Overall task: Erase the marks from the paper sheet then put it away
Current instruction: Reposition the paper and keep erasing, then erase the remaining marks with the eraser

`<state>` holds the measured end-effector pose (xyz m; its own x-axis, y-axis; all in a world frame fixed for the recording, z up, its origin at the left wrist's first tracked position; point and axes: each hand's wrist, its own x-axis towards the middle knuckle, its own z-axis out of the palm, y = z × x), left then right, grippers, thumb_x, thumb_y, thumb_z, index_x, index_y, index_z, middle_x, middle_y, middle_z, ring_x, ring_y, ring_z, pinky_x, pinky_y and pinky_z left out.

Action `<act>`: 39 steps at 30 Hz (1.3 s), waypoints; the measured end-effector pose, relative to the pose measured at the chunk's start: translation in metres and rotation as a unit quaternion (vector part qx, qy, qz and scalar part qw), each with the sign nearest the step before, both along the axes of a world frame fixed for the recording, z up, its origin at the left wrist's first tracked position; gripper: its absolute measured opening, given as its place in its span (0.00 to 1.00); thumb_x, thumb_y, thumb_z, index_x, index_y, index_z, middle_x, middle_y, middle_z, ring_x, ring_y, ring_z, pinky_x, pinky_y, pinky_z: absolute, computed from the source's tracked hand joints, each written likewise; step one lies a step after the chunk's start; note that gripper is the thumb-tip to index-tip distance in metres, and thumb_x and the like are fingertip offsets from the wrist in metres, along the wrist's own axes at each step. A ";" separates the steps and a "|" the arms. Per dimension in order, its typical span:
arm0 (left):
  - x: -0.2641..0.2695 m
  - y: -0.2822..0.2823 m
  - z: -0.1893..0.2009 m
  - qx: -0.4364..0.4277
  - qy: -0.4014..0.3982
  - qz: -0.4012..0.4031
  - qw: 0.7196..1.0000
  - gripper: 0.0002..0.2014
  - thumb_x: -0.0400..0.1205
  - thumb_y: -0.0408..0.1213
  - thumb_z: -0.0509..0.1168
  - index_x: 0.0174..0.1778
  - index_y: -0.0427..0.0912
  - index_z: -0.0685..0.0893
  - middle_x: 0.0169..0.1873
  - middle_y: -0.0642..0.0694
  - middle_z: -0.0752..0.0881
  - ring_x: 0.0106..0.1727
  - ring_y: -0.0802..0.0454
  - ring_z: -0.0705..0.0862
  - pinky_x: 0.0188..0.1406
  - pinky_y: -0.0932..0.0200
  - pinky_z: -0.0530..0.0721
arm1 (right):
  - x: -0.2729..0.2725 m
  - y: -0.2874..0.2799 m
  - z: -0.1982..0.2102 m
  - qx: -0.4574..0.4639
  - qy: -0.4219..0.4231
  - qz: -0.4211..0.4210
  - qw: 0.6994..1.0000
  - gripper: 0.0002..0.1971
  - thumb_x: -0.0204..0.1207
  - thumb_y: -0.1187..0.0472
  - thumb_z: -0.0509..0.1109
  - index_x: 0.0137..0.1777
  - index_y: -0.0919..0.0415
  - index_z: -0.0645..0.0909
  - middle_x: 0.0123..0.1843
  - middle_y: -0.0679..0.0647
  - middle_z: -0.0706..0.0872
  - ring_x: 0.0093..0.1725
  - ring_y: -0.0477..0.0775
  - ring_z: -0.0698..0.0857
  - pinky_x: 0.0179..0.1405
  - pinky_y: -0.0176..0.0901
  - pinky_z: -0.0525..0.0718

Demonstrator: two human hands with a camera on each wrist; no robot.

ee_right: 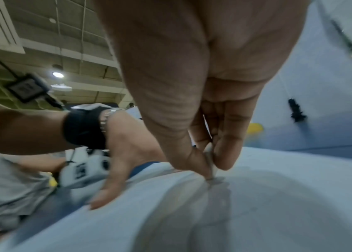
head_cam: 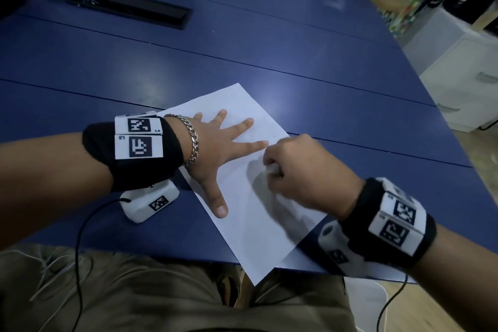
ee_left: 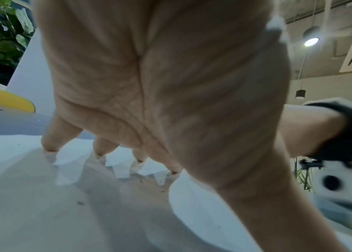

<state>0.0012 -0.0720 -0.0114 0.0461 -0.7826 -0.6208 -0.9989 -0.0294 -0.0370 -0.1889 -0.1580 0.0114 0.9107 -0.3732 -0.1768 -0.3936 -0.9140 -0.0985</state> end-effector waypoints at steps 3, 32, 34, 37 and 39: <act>0.000 0.000 0.001 0.003 0.002 0.004 1.000 0.77 0.49 0.85 0.75 0.78 0.80 0.20 0.84 0.57 0.18 0.89 0.27 0.29 0.82 0.14 0.47 | -0.001 0.027 -0.003 0.036 0.027 0.055 0.997 0.08 0.72 0.58 0.66 0.45 0.57 0.85 0.40 0.53 0.86 0.40 0.59 0.83 0.42 0.55 0.85; 0.024 0.032 0.027 -0.048 -0.042 0.117 0.991 0.20 0.92 0.48 0.51 0.81 0.54 0.68 0.80 0.47 0.73 0.78 0.42 0.76 0.75 0.41 0.77 | -0.094 0.007 -0.006 0.156 -0.143 -0.114 0.971 0.08 0.81 0.46 0.74 0.59 0.37 0.87 0.49 0.32 0.87 0.51 0.37 0.87 0.48 0.34 0.85; 0.028 0.025 0.024 -0.044 -0.020 0.118 0.992 0.28 0.93 0.46 0.50 0.92 0.57 0.54 0.92 0.46 0.53 0.90 0.41 0.61 0.85 0.39 0.67 | -0.091 0.009 -0.010 0.157 -0.132 -0.097 0.974 0.08 0.81 0.45 0.72 0.59 0.36 0.86 0.50 0.30 0.85 0.52 0.35 0.87 0.46 0.29 0.82; 0.033 0.023 0.023 -0.069 -0.016 0.118 0.990 0.32 0.94 0.47 0.49 0.92 0.62 0.43 0.93 0.49 0.41 0.93 0.43 0.48 0.86 0.34 0.64 | -0.090 0.013 -0.012 0.158 -0.123 -0.084 0.976 0.08 0.81 0.45 0.72 0.59 0.36 0.85 0.48 0.31 0.86 0.53 0.34 0.86 0.46 0.26 0.81; 0.034 0.028 0.026 -0.094 -0.008 0.129 0.987 0.33 0.93 0.51 0.51 0.92 0.60 0.44 0.93 0.48 0.47 0.92 0.45 0.52 0.85 0.36 0.66 | -0.092 0.013 -0.012 0.162 -0.128 -0.092 0.974 0.08 0.81 0.45 0.72 0.58 0.36 0.86 0.48 0.32 0.87 0.53 0.34 0.86 0.47 0.23 0.79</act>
<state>0.0348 -0.0441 0.0147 0.2680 -0.8443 -0.4640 -0.9565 -0.2908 -0.0233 -0.2812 -0.1445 -0.0002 0.8635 -0.4966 -0.0877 -0.4721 -0.7350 -0.4867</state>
